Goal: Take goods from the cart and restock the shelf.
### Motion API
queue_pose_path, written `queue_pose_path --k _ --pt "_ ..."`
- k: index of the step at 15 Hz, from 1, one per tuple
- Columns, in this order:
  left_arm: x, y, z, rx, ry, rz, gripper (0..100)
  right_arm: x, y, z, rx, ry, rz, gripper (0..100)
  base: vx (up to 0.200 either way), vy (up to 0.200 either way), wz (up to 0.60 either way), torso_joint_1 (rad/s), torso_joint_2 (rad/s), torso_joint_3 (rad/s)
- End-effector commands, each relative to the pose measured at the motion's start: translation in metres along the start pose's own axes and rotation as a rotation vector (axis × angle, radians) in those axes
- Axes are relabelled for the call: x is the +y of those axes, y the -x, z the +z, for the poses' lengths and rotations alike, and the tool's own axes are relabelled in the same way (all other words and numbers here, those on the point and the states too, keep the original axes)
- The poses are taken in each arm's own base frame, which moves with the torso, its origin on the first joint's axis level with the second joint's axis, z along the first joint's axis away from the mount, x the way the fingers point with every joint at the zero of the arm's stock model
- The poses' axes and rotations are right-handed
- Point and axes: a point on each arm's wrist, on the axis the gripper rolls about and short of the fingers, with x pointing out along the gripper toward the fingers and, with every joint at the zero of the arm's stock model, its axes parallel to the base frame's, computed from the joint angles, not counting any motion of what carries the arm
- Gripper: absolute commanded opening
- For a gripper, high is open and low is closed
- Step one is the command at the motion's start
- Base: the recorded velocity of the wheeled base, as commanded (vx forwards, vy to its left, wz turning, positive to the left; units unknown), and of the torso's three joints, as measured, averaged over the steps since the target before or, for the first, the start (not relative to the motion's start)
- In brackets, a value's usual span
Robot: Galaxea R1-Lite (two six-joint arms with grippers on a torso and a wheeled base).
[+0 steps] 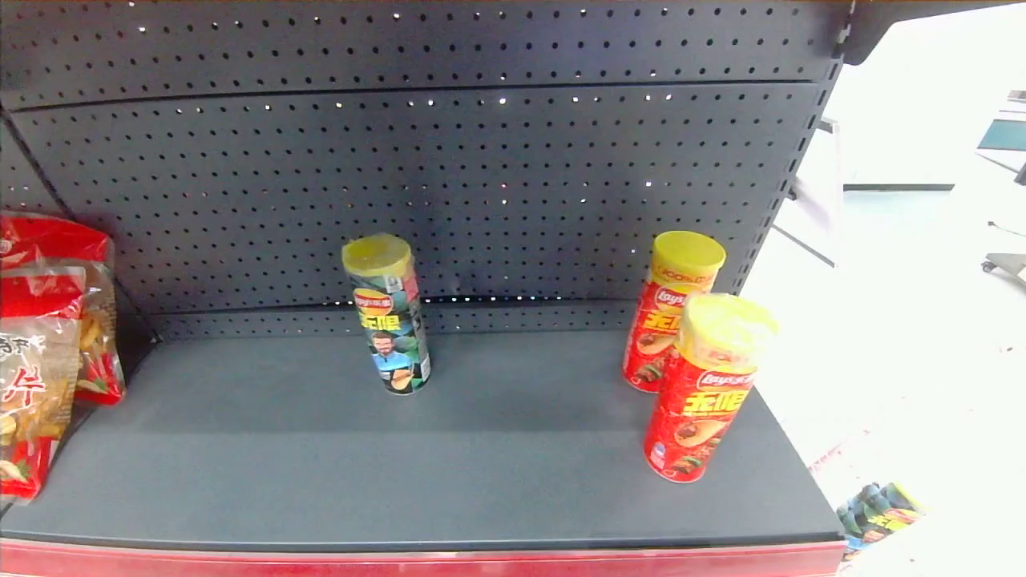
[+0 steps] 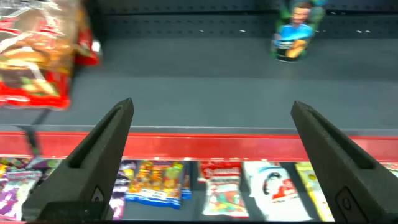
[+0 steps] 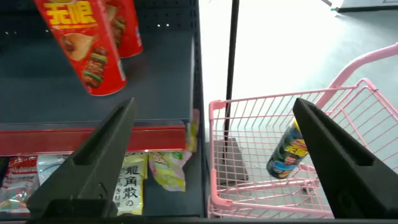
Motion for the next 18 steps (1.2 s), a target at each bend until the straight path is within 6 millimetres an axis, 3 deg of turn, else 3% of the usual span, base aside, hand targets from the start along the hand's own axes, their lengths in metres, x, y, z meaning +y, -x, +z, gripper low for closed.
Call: queue_pose_path --k 1,18 --pt "0.0 -0.0001 -0.0001 0.002 0.0 0.0 100 0.0 -0.0001 0.0 0.001 0.0 0.0 100 0.0 -0.2 0.0 0.002 0.0 0.002" --pt "0.0 -0.0001 -0.0001 0.002 0.0 0.0 100 0.0 -0.0001 0.0 0.001 0.0 0.0 100 0.0 -0.2 0.0 0.002 0.0 0.004"
